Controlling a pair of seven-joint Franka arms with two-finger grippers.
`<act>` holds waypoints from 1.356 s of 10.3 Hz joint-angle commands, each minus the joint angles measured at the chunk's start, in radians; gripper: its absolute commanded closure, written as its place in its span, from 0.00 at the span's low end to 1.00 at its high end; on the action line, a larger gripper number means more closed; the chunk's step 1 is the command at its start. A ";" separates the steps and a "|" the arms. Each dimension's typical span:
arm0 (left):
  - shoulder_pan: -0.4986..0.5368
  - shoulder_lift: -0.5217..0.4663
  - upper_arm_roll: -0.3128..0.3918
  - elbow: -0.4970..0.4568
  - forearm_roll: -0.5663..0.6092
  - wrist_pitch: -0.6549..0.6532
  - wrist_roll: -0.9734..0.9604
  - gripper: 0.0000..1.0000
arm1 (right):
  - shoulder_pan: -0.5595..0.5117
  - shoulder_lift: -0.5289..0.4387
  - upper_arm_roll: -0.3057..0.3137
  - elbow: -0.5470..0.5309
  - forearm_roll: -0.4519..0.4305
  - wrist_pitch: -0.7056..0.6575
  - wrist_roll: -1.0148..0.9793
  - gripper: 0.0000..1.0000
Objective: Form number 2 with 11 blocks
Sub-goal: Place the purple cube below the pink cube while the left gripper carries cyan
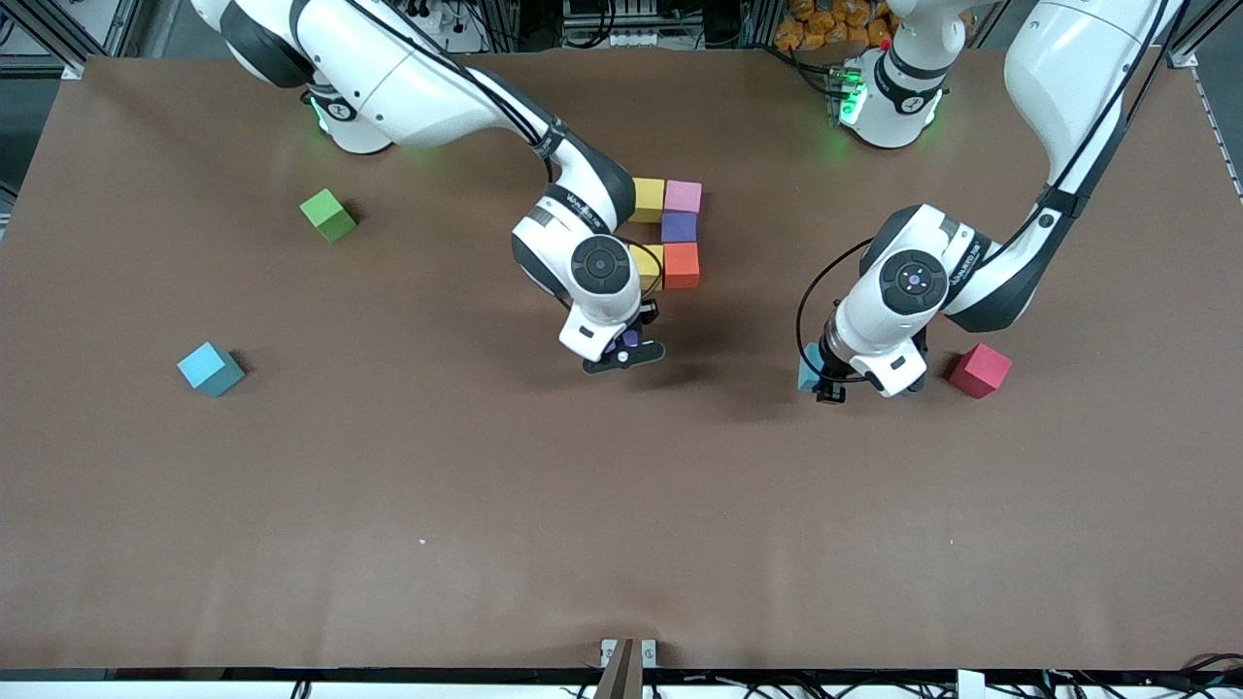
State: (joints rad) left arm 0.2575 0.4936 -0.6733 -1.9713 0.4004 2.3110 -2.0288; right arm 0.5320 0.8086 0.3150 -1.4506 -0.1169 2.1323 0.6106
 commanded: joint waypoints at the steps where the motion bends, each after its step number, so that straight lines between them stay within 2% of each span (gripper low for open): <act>1: -0.010 0.005 0.003 0.019 0.000 -0.021 -0.007 1.00 | -0.029 -0.036 0.021 -0.045 0.008 -0.002 -0.026 0.97; 2: -0.010 0.011 0.003 0.019 0.000 -0.021 -0.005 1.00 | -0.029 -0.032 0.022 -0.045 0.009 0.003 -0.026 0.95; 3: -0.010 0.013 0.003 0.025 0.001 -0.021 -0.005 1.00 | -0.029 -0.031 0.021 -0.045 0.035 0.006 -0.019 0.74; 4: -0.010 0.017 0.003 0.028 0.002 -0.021 -0.005 1.00 | -0.029 -0.031 0.018 -0.044 0.105 0.006 -0.009 0.12; 5: -0.012 0.019 0.003 0.034 0.000 -0.021 -0.007 1.00 | -0.029 -0.032 0.015 -0.042 0.121 0.006 -0.009 0.00; 10: -0.023 0.040 0.003 0.057 -0.003 -0.021 -0.022 1.00 | -0.044 -0.075 0.013 -0.024 0.117 -0.064 -0.017 0.00; 12: -0.059 0.068 0.003 0.069 -0.002 -0.021 -0.085 1.00 | -0.078 -0.132 0.015 -0.017 0.126 -0.129 -0.022 0.00; 14: -0.104 0.083 0.003 0.080 0.000 -0.021 -0.161 1.00 | -0.104 -0.228 0.004 -0.022 0.129 -0.207 -0.018 0.00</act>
State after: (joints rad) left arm 0.1921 0.5557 -0.6741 -1.9237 0.4004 2.3110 -2.1306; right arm 0.4561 0.6730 0.3175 -1.4422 -0.0049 1.9871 0.5987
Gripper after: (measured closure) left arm 0.383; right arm 0.000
